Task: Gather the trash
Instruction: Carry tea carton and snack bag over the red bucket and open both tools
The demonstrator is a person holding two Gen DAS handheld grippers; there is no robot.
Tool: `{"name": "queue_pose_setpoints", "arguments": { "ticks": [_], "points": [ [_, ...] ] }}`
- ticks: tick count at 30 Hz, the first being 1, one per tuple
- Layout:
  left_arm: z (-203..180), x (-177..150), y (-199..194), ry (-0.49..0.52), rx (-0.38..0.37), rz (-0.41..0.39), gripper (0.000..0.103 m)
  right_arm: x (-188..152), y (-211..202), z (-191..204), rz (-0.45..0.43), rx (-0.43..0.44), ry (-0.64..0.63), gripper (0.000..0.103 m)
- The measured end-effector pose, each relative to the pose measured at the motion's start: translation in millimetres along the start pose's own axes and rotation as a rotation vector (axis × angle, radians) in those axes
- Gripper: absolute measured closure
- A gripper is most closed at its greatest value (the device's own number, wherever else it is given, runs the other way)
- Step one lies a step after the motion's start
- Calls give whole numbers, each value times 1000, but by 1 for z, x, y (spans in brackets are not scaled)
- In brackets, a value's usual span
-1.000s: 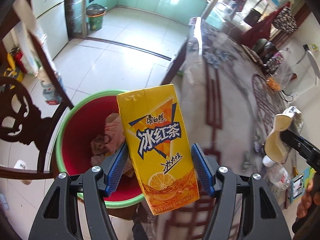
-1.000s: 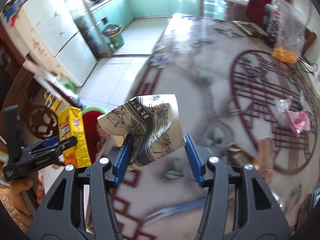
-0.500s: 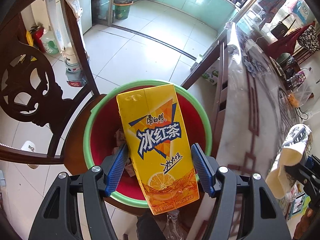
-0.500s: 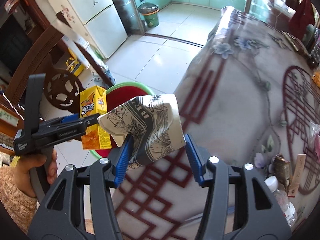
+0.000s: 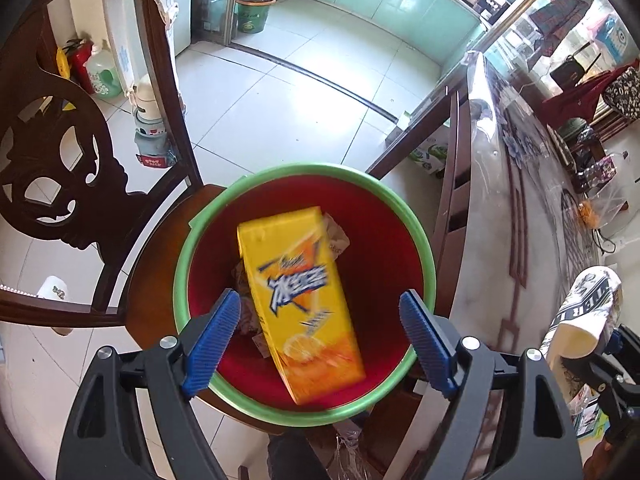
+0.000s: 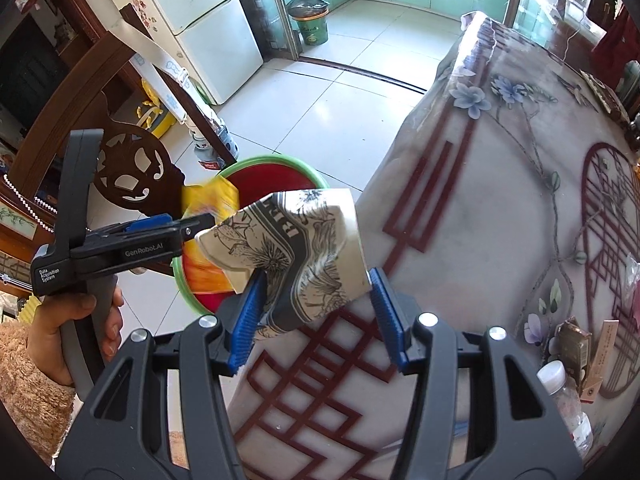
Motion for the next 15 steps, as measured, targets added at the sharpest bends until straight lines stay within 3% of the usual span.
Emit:
{"name": "queue_pose_setpoints", "arguments": {
  "ticks": [15],
  "points": [
    [28,18,-27,-75,32,-87,22,14,10,38,0,65,-90,51]
  ]
}}
Point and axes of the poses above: each gripper's, at about its wrist camera, not at the fingertips, and y roughly the way its jaws point, z to its left, x to its top, the point moved 9 cm from there along y, roughly the way its jaws point, and after that the axes turned 8 degrees about -z, right-handed, at the moved point
